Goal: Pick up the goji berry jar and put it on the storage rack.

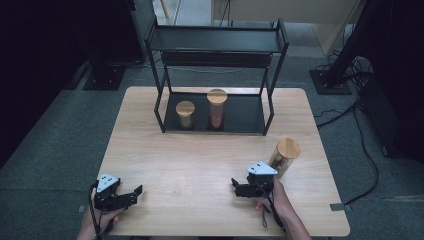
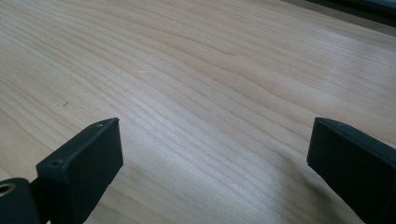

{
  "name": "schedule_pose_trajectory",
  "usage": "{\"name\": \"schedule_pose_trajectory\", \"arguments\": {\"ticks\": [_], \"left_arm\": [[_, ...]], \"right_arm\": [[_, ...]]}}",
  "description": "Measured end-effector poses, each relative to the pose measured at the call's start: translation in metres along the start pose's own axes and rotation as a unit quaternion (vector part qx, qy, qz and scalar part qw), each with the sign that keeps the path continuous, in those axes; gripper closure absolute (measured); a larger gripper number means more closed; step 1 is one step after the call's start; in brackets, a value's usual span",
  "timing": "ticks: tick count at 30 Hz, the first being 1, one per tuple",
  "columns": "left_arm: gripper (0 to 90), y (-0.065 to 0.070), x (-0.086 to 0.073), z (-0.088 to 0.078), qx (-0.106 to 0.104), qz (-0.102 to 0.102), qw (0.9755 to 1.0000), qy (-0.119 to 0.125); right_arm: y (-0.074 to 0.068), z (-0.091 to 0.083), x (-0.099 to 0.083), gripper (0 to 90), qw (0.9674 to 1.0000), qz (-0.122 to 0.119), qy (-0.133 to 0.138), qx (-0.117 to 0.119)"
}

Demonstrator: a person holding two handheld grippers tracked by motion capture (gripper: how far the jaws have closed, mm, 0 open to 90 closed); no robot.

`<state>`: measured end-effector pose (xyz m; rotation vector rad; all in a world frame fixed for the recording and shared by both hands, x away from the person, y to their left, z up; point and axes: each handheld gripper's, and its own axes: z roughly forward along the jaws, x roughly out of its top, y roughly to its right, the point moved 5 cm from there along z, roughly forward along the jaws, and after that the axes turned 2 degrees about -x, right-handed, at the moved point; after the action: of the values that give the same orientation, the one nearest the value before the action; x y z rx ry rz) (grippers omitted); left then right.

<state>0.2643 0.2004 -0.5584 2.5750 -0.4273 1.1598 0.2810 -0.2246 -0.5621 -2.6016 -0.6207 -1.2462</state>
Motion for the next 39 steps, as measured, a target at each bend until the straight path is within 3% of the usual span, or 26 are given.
{"name": "schedule_pose_trajectory", "arguments": {"ticks": [39], "left_arm": [[9.1,0.001,0.000,0.001,0.007,0.007,0.9999,-0.004]], "right_arm": [[0.029,-0.042,-0.034,3.1,0.9995,-0.025,0.008,0.015]]}}
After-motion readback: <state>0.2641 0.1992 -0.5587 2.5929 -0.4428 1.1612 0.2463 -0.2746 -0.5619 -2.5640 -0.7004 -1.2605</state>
